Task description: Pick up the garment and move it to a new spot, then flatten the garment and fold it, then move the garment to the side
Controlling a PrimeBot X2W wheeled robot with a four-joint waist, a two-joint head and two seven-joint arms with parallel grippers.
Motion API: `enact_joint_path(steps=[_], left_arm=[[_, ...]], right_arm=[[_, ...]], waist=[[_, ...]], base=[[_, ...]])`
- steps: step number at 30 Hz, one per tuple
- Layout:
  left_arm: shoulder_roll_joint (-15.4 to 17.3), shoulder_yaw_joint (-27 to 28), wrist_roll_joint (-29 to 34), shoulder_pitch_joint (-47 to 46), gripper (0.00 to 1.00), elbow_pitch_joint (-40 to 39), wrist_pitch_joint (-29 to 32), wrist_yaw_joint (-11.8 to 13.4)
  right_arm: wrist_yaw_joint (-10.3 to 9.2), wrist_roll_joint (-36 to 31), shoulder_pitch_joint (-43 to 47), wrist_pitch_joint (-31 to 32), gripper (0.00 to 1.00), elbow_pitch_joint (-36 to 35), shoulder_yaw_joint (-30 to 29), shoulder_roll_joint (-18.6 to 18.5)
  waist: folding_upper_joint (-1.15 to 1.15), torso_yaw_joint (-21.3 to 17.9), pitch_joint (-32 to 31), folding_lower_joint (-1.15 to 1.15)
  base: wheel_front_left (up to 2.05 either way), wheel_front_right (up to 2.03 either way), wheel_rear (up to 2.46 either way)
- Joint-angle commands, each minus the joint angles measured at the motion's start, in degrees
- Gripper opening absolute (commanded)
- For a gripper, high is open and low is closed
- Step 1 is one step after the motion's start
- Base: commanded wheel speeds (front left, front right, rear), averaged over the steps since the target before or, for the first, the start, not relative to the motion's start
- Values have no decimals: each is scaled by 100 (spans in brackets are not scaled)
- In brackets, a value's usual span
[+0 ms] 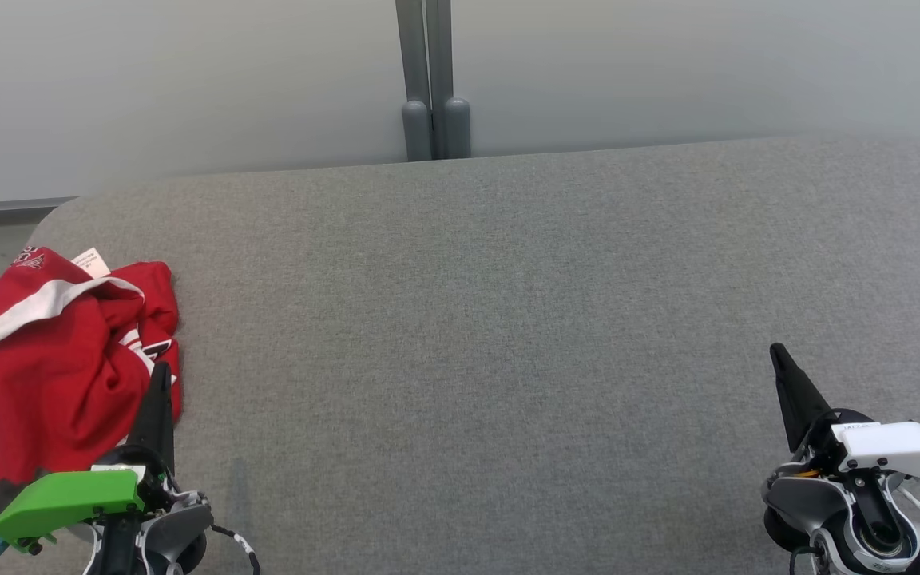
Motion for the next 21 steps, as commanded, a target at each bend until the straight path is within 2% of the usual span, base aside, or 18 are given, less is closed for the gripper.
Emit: enact_joint_path(steps=[1, 21], left_arm=[[40, 11, 1, 50, 0, -9, 12, -29], [41, 11, 1, 50, 0, -9, 12, -29]], right_arm=[[5, 43, 57, 16, 0, -25, -5, -24], [5, 43, 57, 16, 0, -25, -5, -25]], waist=[[0, 0, 0, 0], [0, 0, 0, 0]], base=[[0, 0, 0], [0, 0, 0]])
